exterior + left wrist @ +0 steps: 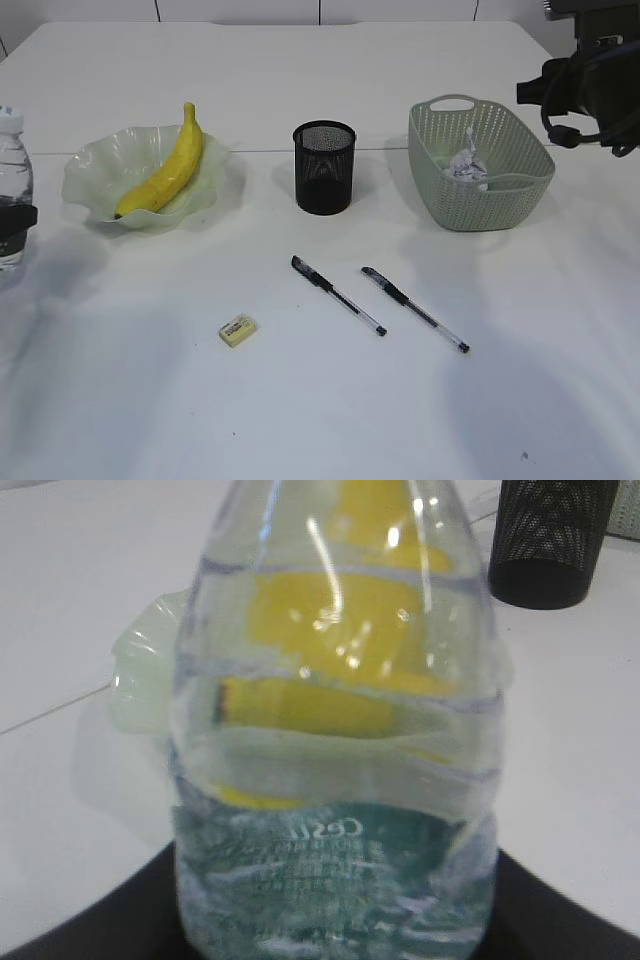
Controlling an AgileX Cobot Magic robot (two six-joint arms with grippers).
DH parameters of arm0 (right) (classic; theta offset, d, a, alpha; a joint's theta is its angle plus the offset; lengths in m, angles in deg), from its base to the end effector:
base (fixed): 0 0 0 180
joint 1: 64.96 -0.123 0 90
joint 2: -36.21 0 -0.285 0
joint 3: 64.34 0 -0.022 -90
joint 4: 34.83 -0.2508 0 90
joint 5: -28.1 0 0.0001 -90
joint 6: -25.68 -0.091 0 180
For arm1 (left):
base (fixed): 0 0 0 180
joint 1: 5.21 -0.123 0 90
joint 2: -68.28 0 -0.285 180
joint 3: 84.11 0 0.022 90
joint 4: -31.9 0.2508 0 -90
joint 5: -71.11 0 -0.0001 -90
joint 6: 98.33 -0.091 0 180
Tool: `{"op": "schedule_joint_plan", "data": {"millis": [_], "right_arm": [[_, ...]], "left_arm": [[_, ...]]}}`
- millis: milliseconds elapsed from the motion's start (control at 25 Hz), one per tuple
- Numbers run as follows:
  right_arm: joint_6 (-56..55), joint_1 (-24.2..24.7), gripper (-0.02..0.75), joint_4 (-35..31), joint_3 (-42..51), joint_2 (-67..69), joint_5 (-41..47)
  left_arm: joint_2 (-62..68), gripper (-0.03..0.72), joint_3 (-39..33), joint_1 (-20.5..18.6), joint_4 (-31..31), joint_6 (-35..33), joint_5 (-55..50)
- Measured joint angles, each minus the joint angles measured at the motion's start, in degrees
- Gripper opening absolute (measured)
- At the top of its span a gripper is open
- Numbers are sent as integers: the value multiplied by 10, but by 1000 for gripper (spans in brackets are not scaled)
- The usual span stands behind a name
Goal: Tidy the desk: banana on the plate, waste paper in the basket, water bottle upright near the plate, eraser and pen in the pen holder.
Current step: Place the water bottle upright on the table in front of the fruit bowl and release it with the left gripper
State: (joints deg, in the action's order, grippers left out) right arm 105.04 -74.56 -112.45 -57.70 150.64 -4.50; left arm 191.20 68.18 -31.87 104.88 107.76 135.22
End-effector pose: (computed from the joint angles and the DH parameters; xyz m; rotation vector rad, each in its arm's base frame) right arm 0.4173 0.0221 0.2413 0.1297 1.9387 -0.4807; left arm 0.3367 0.0815 0.1315 0.6148 1.7386 -0.4071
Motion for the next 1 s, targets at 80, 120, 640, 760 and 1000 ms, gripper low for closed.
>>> {"op": "schedule_joint_plan", "data": {"millis": [80,120,640,760,1000], "right_arm": [[0,0,461,-1,0,0,0],[0,0,461,-1,0,0,0],[1,0,461,-4,0,0,0],[1,0,461,-4,0,0,0],[1,0,461,-4,0,0,0]], "left_arm": [[12,379,0,0,-14,-3,-1],[19,379,0,0,-20,-4,-1],[61,379,0,33,-92,-51,-9],[68,379,3,40,-102,-57,-3],[94,379,23,50,-120,-63,20]]}}
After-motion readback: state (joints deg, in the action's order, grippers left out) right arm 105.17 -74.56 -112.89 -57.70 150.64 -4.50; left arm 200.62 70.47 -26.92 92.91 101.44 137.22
